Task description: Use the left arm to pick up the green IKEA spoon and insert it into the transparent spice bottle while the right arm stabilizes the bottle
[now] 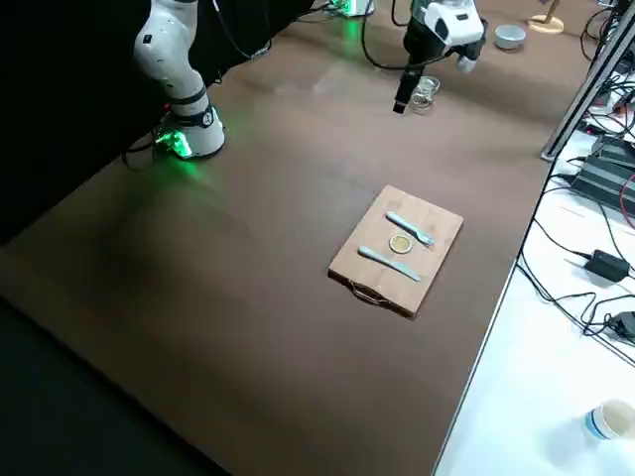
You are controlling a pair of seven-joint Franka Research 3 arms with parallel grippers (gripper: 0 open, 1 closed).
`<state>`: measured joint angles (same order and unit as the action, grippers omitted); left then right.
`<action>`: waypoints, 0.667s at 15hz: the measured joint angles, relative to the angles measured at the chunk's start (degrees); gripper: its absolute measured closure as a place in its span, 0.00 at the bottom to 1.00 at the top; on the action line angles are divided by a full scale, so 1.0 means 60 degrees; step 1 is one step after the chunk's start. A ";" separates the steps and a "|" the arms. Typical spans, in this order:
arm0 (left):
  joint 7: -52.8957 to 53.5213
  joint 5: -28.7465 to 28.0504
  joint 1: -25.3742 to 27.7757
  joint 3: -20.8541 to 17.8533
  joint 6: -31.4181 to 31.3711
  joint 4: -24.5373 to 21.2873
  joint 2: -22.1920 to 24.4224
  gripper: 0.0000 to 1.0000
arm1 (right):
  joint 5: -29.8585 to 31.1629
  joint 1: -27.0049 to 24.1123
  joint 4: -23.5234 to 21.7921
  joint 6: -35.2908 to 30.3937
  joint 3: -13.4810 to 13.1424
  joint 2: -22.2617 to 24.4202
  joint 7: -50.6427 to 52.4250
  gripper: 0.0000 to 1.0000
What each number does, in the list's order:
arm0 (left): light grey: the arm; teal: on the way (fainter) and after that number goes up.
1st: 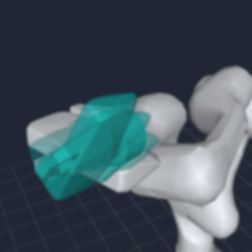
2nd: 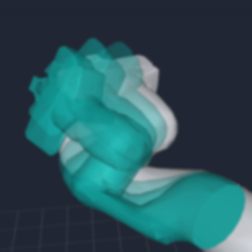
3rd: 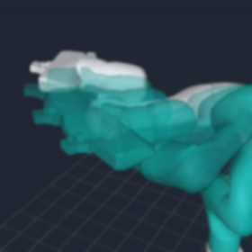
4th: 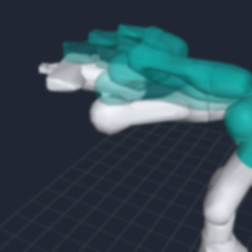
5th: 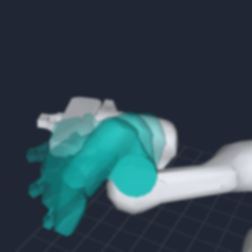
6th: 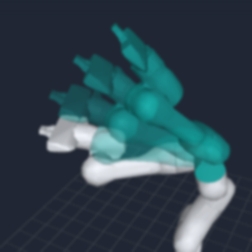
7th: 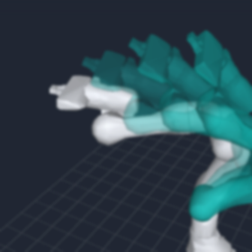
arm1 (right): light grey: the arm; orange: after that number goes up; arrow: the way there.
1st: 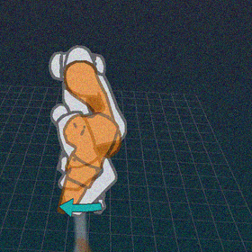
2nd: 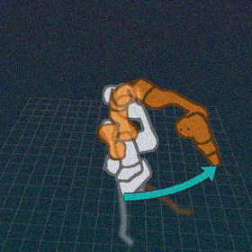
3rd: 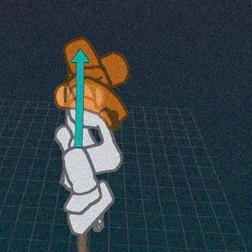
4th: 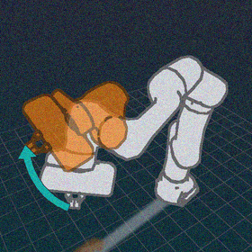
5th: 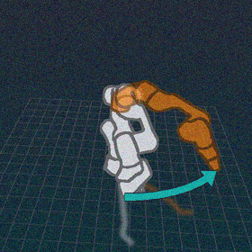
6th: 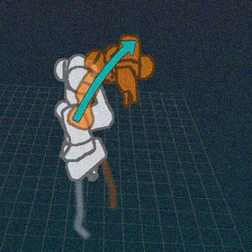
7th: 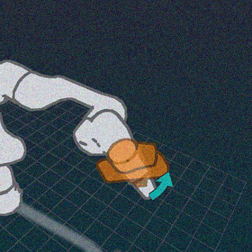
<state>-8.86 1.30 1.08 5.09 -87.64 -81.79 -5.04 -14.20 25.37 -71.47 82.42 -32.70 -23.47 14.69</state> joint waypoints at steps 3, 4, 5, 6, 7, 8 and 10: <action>-0.0001 0.0000 -0.0015 -0.0012 -0.0738 -0.1076 0.0595 0.00 | 0.0030 -0.0345 -0.0008 -0.0359 0.0068 0.0283 -0.0012 0.00; -0.0001 0.0000 -0.0019 -0.0011 -0.0832 -0.1259 0.0667 0.00 | 0.0068 -0.0629 -0.0009 -0.0442 0.0301 0.0360 -0.0015 0.00; -0.0001 0.0000 -0.0025 -0.0011 -0.0883 -0.1355 0.0696 0.00 | 0.0160 -0.1157 -0.0009 -0.0564 0.0816 0.0454 -0.0015 0.00; 0.0000 0.0000 -0.0032 -0.0011 -0.0914 -0.1398 0.0700 0.00 | 0.0376 -0.1784 -0.0013 -0.0624 0.1453 0.0556 -0.0022 0.00; -0.0002 0.0000 -0.0037 -0.0011 -0.0939 -0.1403 0.0699 0.00 | 0.0735 -0.2417 -0.0027 -0.0638 0.2124 0.0662 -0.0058 0.00; -0.0013 0.0000 -0.0042 -0.0011 -0.0959 -0.1401 0.0702 0.00 | 0.1051 -0.2931 -0.0078 -0.0625 0.2684 0.0782 -0.0175 0.00; -0.0031 0.0000 -0.0042 -0.0017 -0.0963 -0.1402 0.0694 0.00 | 0.1353 -0.3509 -0.0528 -0.0221 0.3425 0.1153 -0.0523 0.00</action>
<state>-9.05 1.30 0.83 4.99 -93.42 -90.20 -0.88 -6.08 4.31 -74.64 81.10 -12.14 -16.55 11.55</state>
